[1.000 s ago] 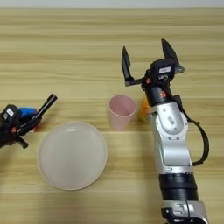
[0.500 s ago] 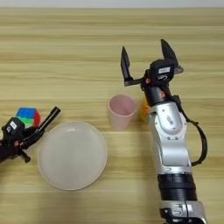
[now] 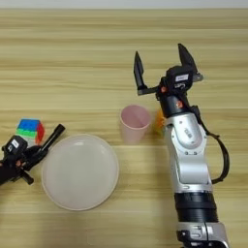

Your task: Move the objects on the table

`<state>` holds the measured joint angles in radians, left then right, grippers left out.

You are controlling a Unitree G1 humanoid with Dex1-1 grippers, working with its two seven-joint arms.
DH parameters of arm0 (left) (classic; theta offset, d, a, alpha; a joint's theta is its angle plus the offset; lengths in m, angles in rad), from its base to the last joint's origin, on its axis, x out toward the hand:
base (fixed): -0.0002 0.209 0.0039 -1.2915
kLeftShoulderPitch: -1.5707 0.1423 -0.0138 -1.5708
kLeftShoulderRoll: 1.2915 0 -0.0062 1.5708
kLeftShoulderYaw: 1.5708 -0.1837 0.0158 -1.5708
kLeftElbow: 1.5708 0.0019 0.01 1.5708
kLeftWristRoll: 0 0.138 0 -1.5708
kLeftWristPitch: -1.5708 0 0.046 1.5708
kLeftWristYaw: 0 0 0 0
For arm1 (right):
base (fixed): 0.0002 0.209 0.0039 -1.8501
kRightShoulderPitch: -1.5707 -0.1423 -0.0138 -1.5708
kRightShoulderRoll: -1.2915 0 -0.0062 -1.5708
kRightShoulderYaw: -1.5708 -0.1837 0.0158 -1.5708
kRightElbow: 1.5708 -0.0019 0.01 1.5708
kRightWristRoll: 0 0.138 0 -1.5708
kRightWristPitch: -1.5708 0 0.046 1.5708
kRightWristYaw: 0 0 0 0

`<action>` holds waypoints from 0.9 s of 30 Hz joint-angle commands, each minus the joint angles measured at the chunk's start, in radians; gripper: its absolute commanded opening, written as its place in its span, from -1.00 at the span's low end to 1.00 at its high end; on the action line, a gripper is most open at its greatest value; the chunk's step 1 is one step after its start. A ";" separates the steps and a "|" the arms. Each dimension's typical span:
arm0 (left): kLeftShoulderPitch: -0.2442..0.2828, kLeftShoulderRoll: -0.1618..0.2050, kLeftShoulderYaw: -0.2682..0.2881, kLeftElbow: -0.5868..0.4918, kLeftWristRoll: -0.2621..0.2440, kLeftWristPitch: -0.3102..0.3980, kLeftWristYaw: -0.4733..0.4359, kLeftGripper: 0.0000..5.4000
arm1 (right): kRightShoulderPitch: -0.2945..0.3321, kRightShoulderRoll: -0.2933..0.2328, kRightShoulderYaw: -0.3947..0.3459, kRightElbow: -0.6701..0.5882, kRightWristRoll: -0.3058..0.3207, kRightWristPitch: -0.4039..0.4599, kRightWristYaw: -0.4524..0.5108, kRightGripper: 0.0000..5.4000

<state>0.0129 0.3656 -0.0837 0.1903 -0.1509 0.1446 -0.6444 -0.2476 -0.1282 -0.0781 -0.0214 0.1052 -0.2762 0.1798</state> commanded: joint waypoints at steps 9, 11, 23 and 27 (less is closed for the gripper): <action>-0.028 -0.002 0.011 0.057 0.020 -0.020 0.011 -0.69 | -0.009 0.002 -0.003 0.008 0.003 -0.012 -0.004 1.00; -0.030 -0.001 0.014 0.059 0.019 -0.022 0.013 -0.69 | -0.010 0.001 -0.004 0.009 0.003 -0.012 -0.004 1.00; -0.041 0.004 0.026 0.090 0.021 -0.035 0.015 -0.69 | -0.011 0.001 -0.003 0.014 0.002 -0.013 -0.003 1.00; -0.044 0.003 0.026 0.096 0.023 -0.039 0.016 -0.53 | -0.014 -0.001 -0.004 0.018 0.001 -0.014 -0.003 1.00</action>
<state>-0.0190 0.3648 -0.0626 0.2761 -0.1365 0.1124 -0.6325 -0.2477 -0.1281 -0.0782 -0.0088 0.1051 -0.2784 0.1799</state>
